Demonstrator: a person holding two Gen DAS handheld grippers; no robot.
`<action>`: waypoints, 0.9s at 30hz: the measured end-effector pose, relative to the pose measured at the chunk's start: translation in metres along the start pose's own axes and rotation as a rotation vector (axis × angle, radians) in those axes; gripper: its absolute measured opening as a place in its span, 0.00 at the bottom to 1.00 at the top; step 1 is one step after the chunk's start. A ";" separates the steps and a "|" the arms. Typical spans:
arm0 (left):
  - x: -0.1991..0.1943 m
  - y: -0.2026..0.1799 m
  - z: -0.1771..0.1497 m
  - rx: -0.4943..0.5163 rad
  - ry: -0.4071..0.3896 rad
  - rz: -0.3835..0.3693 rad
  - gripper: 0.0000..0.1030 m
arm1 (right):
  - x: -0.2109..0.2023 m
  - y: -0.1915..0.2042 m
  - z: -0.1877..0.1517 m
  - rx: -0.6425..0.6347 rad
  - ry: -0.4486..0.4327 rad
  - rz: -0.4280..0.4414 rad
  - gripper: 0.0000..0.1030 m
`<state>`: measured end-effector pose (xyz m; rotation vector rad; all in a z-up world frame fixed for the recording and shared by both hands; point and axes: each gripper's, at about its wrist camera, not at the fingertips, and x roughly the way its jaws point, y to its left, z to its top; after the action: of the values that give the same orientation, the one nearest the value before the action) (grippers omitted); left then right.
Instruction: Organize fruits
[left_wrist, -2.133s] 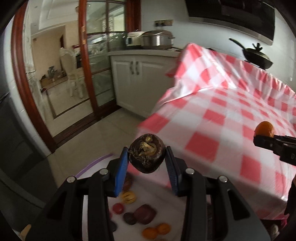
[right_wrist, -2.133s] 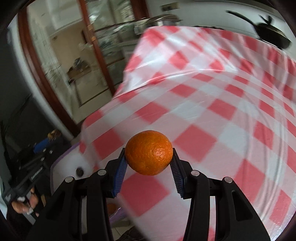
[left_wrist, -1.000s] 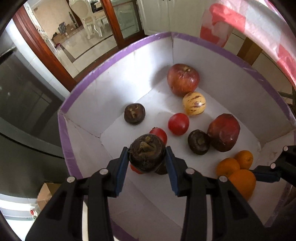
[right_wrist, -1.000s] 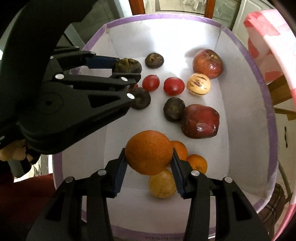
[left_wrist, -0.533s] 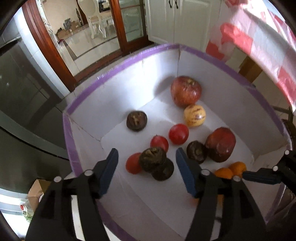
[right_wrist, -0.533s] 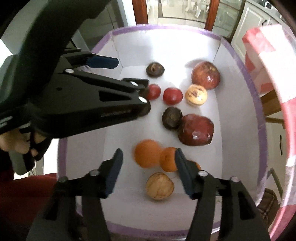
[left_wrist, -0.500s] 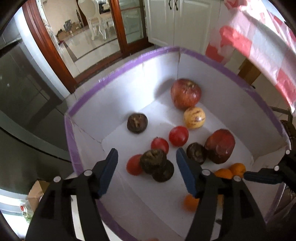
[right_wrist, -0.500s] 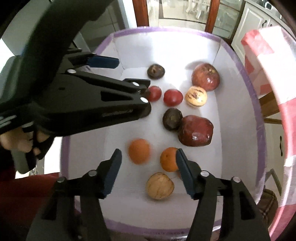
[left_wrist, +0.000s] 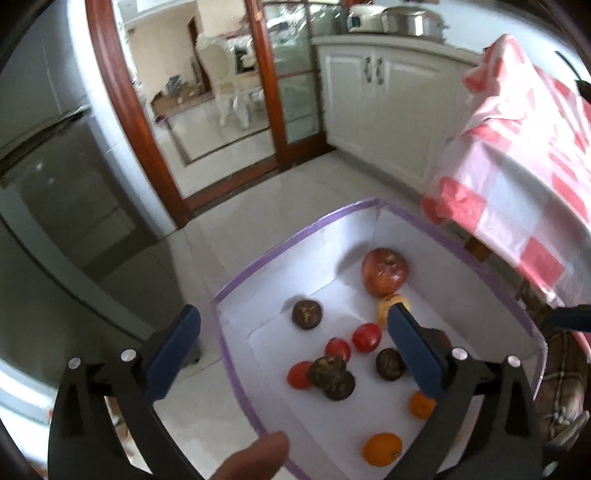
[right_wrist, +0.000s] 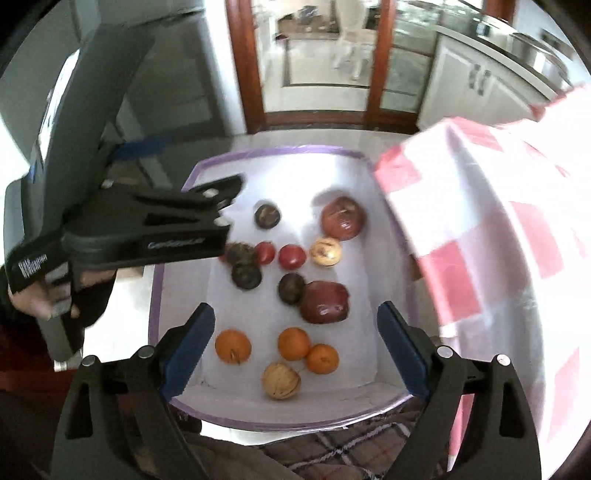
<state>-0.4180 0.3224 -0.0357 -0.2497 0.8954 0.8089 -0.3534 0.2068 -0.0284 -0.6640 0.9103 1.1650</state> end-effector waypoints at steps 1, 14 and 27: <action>0.002 0.001 0.000 0.001 0.023 -0.013 0.98 | -0.001 -0.002 0.000 0.012 -0.003 -0.008 0.84; 0.028 -0.006 -0.017 -0.030 0.164 -0.124 0.98 | 0.030 -0.007 -0.018 0.077 0.086 -0.072 0.84; 0.030 -0.006 -0.019 -0.029 0.167 -0.128 0.98 | 0.033 -0.005 -0.019 0.074 0.097 -0.077 0.84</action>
<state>-0.4146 0.3240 -0.0715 -0.4007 1.0144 0.6900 -0.3493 0.2052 -0.0668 -0.6942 0.9964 1.0330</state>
